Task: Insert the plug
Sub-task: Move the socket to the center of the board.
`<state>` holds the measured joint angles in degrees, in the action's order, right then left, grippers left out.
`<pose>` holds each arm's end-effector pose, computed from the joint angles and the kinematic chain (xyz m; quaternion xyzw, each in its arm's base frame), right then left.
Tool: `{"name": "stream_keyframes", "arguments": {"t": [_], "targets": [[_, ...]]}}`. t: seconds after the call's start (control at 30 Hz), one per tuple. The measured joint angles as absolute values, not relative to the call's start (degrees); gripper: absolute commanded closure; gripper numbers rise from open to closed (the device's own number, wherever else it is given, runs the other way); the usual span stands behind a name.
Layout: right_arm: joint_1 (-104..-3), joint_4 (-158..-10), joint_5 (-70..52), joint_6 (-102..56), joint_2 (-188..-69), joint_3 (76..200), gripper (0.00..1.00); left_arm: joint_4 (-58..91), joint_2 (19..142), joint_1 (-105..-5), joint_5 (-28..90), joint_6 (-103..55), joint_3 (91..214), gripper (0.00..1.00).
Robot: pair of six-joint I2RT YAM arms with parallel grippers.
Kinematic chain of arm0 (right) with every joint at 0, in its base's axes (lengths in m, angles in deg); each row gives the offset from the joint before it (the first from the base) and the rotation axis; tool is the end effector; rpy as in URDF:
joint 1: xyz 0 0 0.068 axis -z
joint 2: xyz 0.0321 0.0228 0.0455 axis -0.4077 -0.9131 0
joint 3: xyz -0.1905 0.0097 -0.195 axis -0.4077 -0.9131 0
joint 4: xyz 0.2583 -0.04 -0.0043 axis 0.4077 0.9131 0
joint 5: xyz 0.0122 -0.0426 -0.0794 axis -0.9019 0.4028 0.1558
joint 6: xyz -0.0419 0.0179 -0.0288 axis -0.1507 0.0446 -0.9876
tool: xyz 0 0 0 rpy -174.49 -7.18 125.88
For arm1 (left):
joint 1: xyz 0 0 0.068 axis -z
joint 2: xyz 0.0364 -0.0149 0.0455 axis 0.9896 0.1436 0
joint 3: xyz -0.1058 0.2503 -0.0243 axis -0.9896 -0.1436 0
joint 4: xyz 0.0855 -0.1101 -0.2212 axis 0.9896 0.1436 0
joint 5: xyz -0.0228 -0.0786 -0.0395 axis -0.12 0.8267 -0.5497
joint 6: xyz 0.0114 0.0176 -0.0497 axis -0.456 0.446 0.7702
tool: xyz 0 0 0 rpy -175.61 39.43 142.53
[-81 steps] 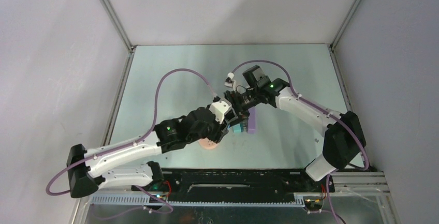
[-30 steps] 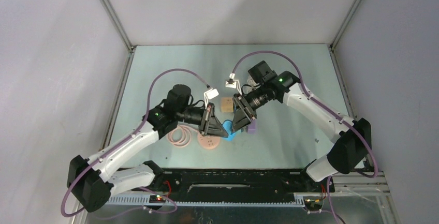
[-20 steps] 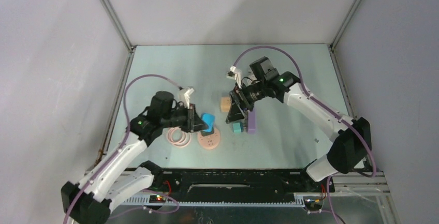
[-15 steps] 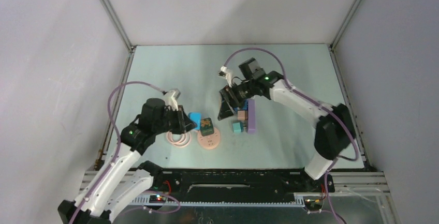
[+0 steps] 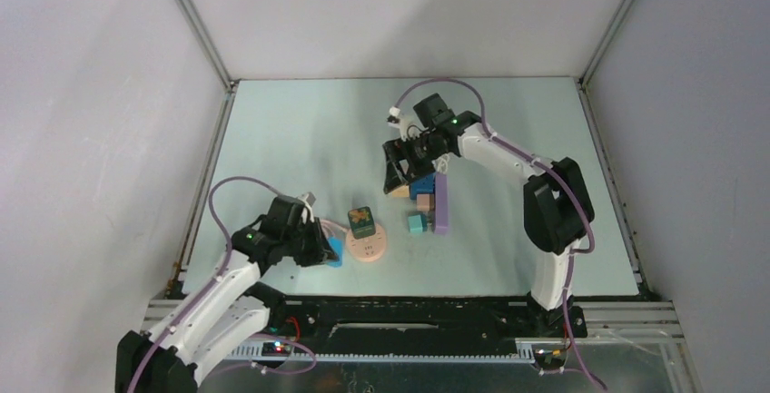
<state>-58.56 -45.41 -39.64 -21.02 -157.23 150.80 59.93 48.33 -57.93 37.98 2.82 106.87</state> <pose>0.3251 0.2502 0.2415 -0.2861 0.8702 0.3858 0.1100 0.1210 -0.0635 0.1898 -0.0866 0.9497 -0.2501 0.1675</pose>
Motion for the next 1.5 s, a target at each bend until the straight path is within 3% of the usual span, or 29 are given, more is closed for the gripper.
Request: {"name": "stream_keyframes", "arguments": {"t": [0.13, 0.53, 0.83, 1.13, 1.27, 1.37, 1.5], "targets": [[-55.9, -42.1, -34.6, -21.3, -156.1, 151.1, 0.27, 61.6, 52.4, -57.9, 35.6, 1.8, 109.6, 1.00], [-51.0, -34.4, -20.2, -21.4, -149.5, 143.3, 0.27, 68.2, 61.2, -57.9, 23.4, -7.2, 131.8, 1.00], [-53.8, -32.6, -18.1, -20.7, -152.4, 141.6, 0.32, 69.2, 71.1, -57.7, 22.0, -12.0, 144.2, 1.00], [-54.3, -33.1, -16.7, -19.8, -156.8, 141.3, 0.40, 68.5, 75.1, -56.4, 23.2, -13.4, 146.8, 1.00], [-53.1, -33.1, -16.3, -19.7, -157.0, 140.9, 0.36, 68.5, 74.9, -56.2, 22.9, -13.4, 146.6, 1.00], [-52.4, -33.1, -16.5, -19.8, -156.9, 140.8, 0.22, 68.7, 73.0, -56.2, 21.5, -12.6, 143.9, 1.00], [-52.2, -33.1, -17.5, -19.9, -154.8, 140.8, 0.19, 70.7, 67.5, -56.2, 20.3, -10.2, 137.9, 1.00]]}}
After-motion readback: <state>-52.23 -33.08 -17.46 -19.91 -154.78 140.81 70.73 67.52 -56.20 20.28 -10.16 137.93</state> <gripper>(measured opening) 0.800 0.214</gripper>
